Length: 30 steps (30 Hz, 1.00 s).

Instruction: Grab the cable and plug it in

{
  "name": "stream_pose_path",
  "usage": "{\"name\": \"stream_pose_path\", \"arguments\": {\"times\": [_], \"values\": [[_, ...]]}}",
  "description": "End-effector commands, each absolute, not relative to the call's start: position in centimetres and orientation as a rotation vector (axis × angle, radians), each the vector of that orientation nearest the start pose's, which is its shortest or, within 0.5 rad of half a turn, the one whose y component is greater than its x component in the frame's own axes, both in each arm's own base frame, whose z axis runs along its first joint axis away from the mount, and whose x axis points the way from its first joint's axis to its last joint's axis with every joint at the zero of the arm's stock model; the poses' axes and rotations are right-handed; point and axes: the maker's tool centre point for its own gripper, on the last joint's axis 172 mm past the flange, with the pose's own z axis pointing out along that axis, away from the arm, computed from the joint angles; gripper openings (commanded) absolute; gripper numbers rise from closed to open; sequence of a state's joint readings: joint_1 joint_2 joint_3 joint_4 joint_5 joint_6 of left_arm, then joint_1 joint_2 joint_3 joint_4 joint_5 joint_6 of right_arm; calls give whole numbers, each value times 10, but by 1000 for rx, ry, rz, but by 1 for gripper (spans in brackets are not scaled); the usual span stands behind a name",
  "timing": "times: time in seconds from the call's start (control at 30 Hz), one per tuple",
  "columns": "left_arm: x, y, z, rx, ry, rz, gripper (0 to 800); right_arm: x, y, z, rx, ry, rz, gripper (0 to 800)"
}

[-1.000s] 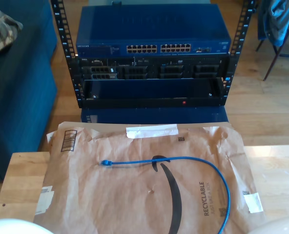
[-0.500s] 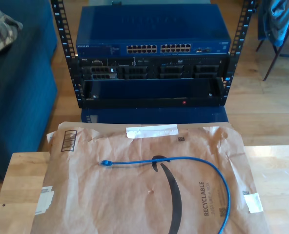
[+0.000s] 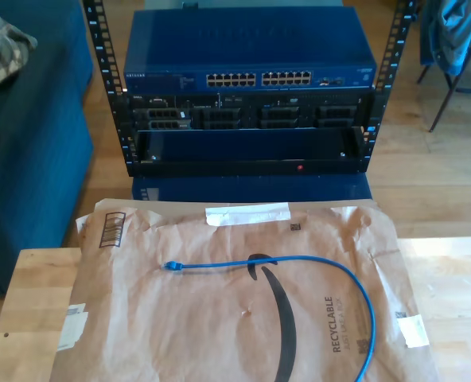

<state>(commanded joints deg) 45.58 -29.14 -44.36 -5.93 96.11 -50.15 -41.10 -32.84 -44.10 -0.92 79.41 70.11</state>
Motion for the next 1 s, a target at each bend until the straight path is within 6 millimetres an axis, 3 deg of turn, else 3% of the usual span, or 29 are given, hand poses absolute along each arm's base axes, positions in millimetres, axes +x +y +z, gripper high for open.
{"name": "stream_pose_path", "arguments": {"times": [0.2,0.3,0.4,0.63,0.87,1.0], "values": [[205,121,252,2035,2202,-581,799,275,-128,298,-1864,2546,70,798],[224,114,263,2010,2164,-568,800,299,-80,315,-1811,2470,114,797],[241,111,271,1964,2148,-560,800,316,-50,330,-1783,2424,135,797],[271,93,289,1930,2098,-536,799,353,6,344,-1857,2362,168,797],[285,69,297,1964,2101,-538,799,386,56,353,-1888,2318,219,797],[299,41,306,1907,2061,-569,799,394,84,355,-1831,2266,340,797]]}}
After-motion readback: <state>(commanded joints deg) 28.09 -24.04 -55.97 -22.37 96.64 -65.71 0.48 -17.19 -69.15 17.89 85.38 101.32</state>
